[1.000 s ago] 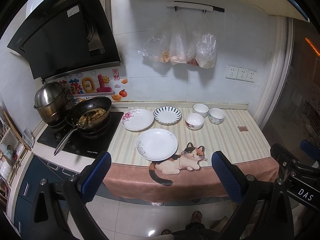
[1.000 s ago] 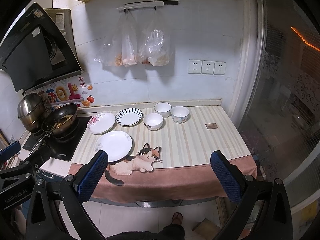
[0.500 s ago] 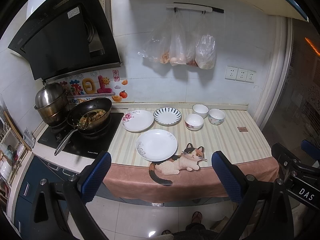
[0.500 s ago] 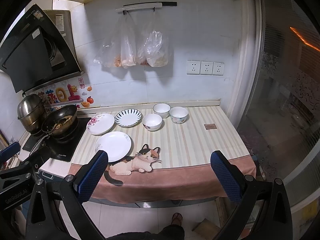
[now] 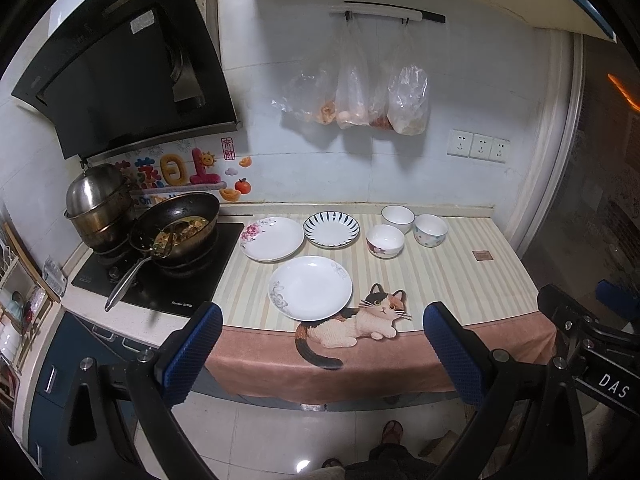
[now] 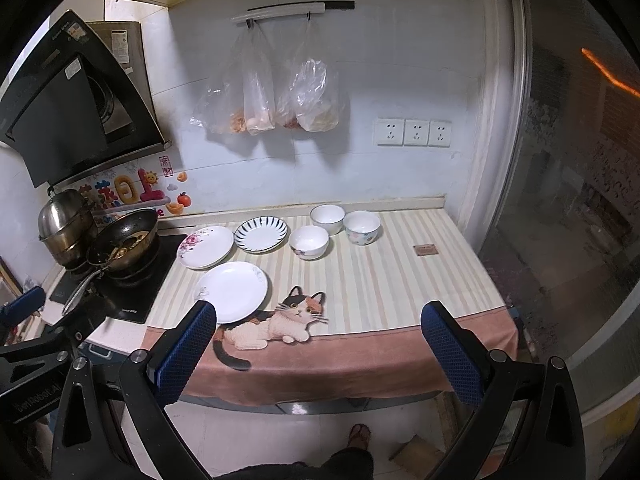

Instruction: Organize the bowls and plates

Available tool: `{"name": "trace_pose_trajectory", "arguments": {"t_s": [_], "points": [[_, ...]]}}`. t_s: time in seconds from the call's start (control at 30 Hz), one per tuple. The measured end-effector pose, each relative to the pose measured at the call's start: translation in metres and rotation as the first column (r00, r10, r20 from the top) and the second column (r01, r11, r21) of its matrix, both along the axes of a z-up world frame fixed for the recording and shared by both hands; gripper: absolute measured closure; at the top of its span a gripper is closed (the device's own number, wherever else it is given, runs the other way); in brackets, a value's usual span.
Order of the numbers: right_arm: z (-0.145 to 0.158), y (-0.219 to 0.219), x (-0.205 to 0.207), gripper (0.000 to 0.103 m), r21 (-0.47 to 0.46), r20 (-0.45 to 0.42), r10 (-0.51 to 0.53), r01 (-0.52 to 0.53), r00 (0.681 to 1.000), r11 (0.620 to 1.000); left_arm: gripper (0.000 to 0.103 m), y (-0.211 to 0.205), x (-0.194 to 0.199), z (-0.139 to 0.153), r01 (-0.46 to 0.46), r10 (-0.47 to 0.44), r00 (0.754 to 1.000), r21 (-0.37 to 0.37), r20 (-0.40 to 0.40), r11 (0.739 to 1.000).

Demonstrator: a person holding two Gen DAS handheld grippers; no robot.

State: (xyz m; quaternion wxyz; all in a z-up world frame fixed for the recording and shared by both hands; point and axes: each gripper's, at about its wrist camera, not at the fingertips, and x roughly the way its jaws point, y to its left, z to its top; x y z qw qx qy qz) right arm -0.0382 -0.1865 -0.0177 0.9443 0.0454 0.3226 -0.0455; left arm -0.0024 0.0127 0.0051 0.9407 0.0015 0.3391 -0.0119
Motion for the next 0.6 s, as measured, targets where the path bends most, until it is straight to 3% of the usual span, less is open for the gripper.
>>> {"name": "trace_pose_trajectory", "arguments": {"t_s": [0.13,0.23,0.43,0.6], "points": [[-0.009,-0.004,0.016,0.0,0.063,0.002,0.03,-0.03,1.0,0.998,0.0,0.009,0.024,-0.011,-0.008,0.008,0.999,-0.006,-0.036,1.0],[-0.03,-0.006,0.053,0.0,0.112,-0.056,0.069,-0.062,0.996,0.992,0.0,0.023,0.059,-0.031,-0.051,0.052,0.995,0.009,-0.085,0.999],[-0.106,-0.007,0.163,0.0,0.231,-0.204,0.181,-0.132,0.962,0.964,0.0,0.064,0.149,-0.104,-0.137,0.139,0.965,0.023,-0.224,0.99],[-0.197,0.01,0.274,0.0,0.294,-0.312,0.299,-0.207,0.902,0.933,0.0,0.094,0.232,-0.179,-0.171,0.16,0.911,0.004,-0.381,0.985]]}}
